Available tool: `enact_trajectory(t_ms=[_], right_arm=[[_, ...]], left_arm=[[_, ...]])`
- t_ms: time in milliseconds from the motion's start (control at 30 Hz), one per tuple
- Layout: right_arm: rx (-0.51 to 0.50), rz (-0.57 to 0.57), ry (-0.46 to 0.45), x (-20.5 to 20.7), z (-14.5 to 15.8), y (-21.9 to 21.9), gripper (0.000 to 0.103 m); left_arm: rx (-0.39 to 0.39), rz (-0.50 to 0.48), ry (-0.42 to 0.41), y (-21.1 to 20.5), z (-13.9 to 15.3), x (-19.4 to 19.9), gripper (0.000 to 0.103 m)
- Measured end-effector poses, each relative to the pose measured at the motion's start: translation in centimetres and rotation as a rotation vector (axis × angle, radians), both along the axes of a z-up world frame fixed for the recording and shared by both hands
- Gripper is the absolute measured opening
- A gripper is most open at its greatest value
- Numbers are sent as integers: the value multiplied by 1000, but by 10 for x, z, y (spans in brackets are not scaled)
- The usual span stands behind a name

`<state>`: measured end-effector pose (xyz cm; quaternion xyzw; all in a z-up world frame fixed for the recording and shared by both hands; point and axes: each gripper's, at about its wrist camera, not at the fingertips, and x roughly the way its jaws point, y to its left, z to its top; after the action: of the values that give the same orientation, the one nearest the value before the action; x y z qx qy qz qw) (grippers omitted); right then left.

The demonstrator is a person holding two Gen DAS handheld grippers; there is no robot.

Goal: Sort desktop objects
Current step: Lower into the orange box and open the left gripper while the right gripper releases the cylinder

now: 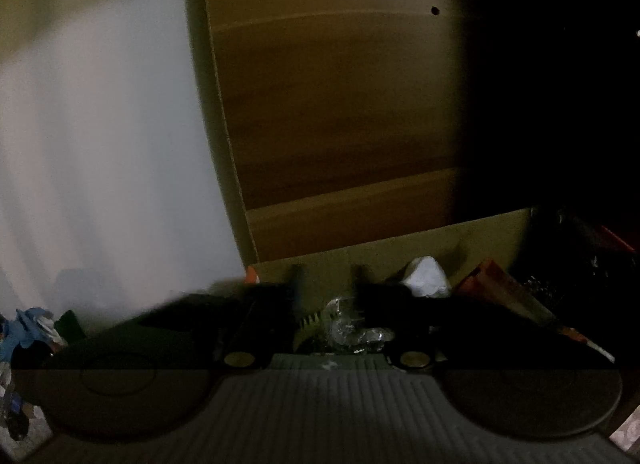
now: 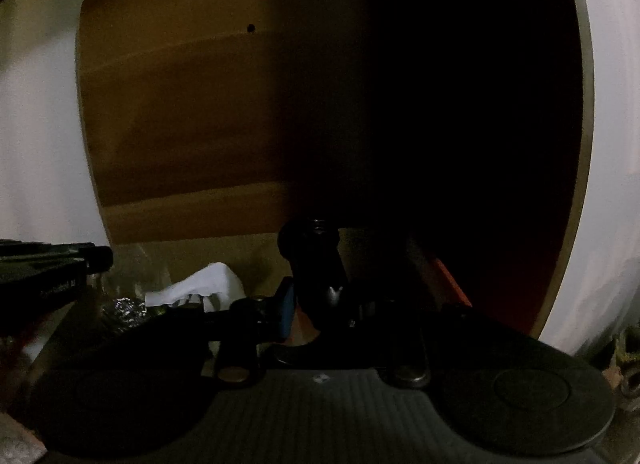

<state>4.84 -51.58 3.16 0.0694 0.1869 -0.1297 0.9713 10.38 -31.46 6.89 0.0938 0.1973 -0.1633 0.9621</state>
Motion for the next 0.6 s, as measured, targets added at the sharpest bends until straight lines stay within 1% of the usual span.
enact_trajectory(t_ms=[33,67,100,133,167,200,267,433,600], right_arm=[[2,0,-5,-1,0,1,33],[1,0,-12,-1,1,1,43],[1,-1,-29,-6,2,0,50],[1,-1,-29,-6,2,0,52],[-2,-2,-33,-7,2,0,60],[-4,-3,-39,-10,3,1,63],[-4,2,-49,-10,3,-1,62],[-11,8,-57,-15,5,2,63],[-10,6,-63,-6,9,13,65]], left_arm=[[-8,1,-10,1,1,-1,76],[-11,0,-23,1,1,-3,77],[-10,-6,-28,1,1,-4,76],[-10,-11,-29,1,1,-5,77],[-12,-12,-29,1,2,-6,78],[-14,-13,-30,2,2,-7,79],[-17,-11,-34,4,4,-8,81],[-21,-4,-43,9,9,-13,81],[-32,9,-59,20,16,-19,82]])
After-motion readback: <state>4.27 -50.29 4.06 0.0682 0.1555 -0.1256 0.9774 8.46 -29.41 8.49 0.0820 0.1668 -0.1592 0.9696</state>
